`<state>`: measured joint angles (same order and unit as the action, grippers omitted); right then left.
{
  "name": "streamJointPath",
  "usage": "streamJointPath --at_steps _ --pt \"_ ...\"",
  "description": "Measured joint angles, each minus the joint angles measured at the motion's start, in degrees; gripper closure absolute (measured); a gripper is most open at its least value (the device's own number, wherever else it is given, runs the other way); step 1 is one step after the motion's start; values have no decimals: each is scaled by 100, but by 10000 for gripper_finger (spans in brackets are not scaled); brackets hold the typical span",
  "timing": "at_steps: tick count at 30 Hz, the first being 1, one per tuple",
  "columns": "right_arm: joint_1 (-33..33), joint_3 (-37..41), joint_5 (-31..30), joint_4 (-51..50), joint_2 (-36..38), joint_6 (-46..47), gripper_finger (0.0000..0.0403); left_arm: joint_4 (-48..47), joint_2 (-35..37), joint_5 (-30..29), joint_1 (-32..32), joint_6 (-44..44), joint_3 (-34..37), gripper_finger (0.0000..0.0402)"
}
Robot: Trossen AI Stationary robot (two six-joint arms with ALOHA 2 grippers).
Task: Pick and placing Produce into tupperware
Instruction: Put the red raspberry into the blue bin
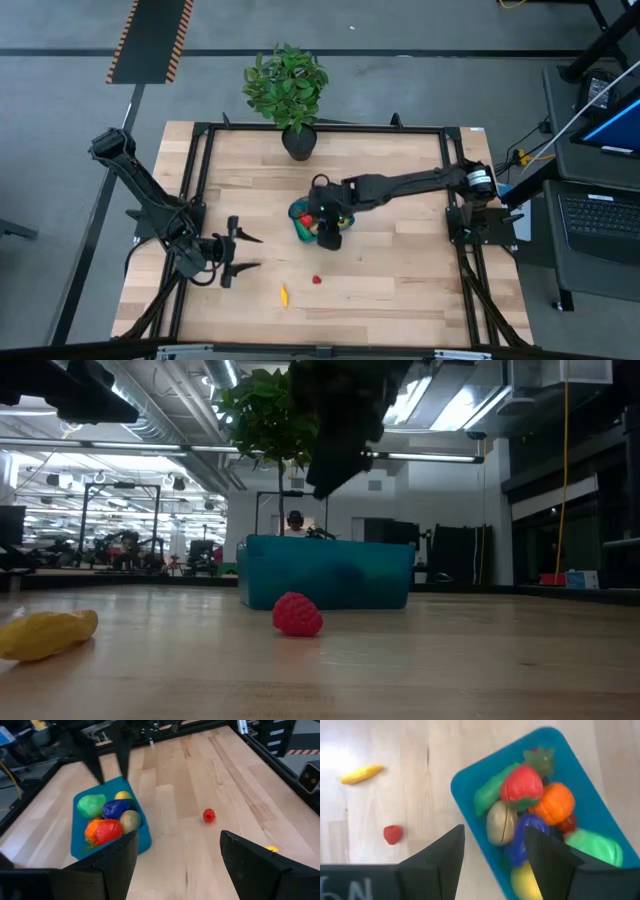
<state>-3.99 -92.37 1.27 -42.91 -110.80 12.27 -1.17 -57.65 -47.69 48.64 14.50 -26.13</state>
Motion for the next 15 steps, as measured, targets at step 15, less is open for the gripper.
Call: streamJointPath --at_steps 15 --pt "-1655 657 -1031 1509 173 1308 196 -24 0 -74 149 43 0 130"
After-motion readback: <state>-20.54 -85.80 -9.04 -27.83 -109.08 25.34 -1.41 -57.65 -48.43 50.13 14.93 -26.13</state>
